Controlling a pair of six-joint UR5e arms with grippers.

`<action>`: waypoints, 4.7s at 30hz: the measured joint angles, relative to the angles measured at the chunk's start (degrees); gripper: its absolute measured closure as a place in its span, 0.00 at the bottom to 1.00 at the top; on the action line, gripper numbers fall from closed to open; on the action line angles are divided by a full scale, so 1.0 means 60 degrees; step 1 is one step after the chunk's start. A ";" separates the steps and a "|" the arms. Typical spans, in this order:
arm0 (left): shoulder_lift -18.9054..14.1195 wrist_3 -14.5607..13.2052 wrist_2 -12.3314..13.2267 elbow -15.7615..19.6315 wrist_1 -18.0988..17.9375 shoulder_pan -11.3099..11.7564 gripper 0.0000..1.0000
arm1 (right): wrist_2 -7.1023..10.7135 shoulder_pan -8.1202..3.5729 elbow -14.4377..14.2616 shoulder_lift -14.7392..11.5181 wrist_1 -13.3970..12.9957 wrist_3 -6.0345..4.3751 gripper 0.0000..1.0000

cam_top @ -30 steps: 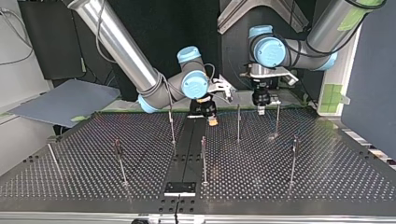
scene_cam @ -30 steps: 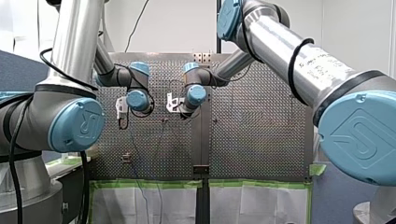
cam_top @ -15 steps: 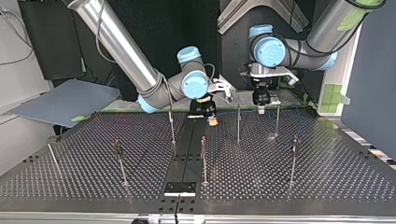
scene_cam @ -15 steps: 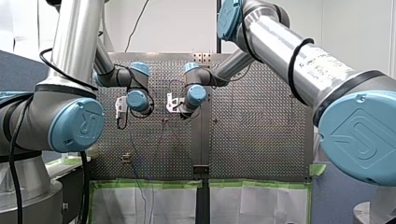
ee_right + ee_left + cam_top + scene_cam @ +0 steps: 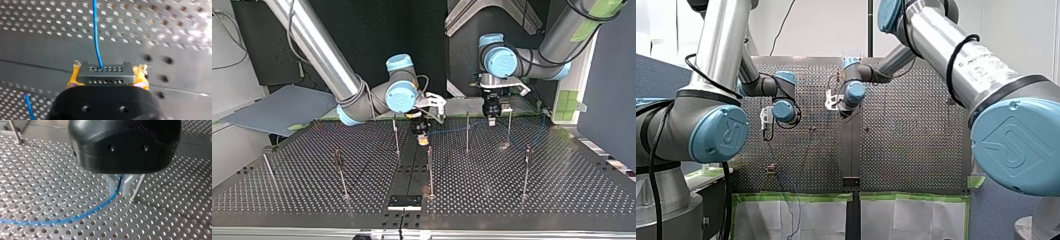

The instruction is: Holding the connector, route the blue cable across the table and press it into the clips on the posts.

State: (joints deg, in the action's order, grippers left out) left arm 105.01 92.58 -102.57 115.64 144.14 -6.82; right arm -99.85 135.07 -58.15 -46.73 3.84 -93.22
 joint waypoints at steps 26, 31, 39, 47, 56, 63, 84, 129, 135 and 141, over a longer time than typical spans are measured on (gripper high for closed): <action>0.0008 0.0136 0.0398 -0.0013 0.0039 0.0275 0.65 | -0.0006 0.0385 -0.0076 -0.0976 0.0006 0.0027 1.00; 0.0008 0.0442 0.0806 -0.0015 -0.0157 0.0296 0.65 | -0.0009 0.0474 -0.0089 -0.0975 0.0011 0.0029 1.00; 0.0008 0.0556 0.1042 -0.0014 -0.0196 0.0408 0.90 | -0.0052 0.0527 -0.0191 -0.0966 -0.0010 0.0020 1.00; 0.0007 0.0444 0.0690 0.0074 -0.0112 0.0441 0.98 | -0.0069 0.0531 -0.0489 -0.0831 -0.0345 -0.0028 1.00; 0.0019 0.0365 0.0680 0.0446 -0.0373 0.0455 0.98 | -0.0068 0.0623 -0.0526 -0.0316 -0.0380 -0.0037 1.00; 0.0097 0.0393 0.1131 0.0756 -0.0630 0.0455 0.98 | -0.0013 0.0741 -0.0655 -0.0219 -0.0377 -0.0151 1.00; 0.1217 0.0446 0.1640 0.0754 -0.1607 0.0509 0.96 | 0.0001 0.0723 -0.0939 0.0263 -0.0401 -0.0359 1.00; 0.2696 0.0667 0.2175 -0.1520 -0.0653 0.1086 0.35 | 0.0013 -0.0173 -0.0786 0.0466 -0.0823 -0.0461 1.00; 0.2691 0.0619 0.2151 -0.1522 -0.0427 0.1081 0.00 | 0.0037 -0.0207 -0.0781 0.0465 -0.0816 -0.0432 1.00; 0.2675 0.0318 0.1862 -0.1521 -0.0070 0.0964 0.00 | 0.0052 -0.0232 -0.0781 0.0465 -0.0798 -0.0427 1.00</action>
State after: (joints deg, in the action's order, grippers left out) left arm 121.06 94.49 -91.39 106.52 143.73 -1.03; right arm -99.54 133.68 -62.83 -43.95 -0.95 -95.79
